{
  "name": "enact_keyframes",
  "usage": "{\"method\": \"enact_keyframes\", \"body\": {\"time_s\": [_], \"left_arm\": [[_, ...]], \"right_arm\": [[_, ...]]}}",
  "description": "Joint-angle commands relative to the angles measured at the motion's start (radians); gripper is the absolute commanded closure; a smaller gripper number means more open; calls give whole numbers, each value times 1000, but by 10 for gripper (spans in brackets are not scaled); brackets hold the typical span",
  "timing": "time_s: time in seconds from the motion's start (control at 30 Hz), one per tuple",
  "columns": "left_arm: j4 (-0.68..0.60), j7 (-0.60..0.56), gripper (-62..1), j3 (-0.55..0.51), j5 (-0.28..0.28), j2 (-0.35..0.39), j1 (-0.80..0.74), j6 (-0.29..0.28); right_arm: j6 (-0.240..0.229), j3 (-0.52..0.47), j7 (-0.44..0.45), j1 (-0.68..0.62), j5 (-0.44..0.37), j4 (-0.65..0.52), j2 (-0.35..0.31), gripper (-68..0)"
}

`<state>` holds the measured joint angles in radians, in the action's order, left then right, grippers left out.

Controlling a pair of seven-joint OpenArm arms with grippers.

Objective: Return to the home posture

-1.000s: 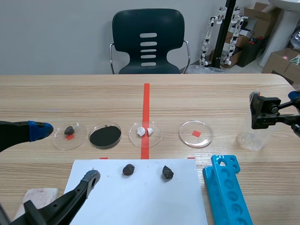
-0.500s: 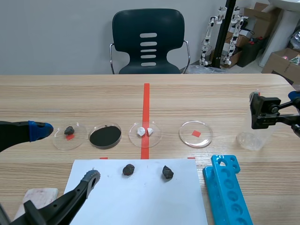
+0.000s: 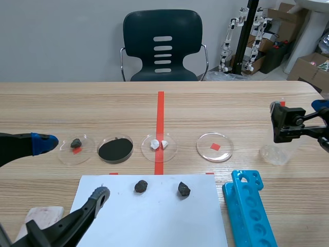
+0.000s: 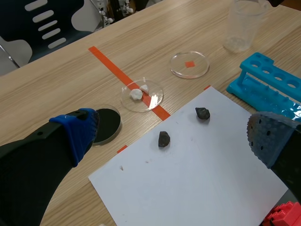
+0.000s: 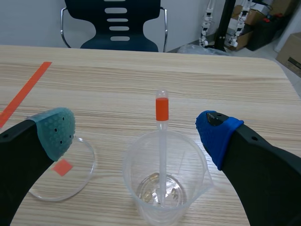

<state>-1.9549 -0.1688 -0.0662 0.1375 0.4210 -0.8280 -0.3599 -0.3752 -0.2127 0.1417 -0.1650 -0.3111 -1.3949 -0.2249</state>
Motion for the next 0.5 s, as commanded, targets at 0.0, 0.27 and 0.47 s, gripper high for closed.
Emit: {"method": "enact_keyframes", "body": {"time_s": [0.0, 0.27, 0.47], "left_arm": [[-10, -18, -623, -3, 6, -2, 0, 3], [-10, -17, -623, -3, 6, -2, 0, 7], [-10, -18, -623, -3, 6, -2, 0, 7]], "right_arm": [[-1, -2, 39, -26, -11, -54, -17, -533], [2, 62, 134, -287, -10, -294, -87, -533], [77, 98, 155, -460, -10, -417, -122, -527]]}}
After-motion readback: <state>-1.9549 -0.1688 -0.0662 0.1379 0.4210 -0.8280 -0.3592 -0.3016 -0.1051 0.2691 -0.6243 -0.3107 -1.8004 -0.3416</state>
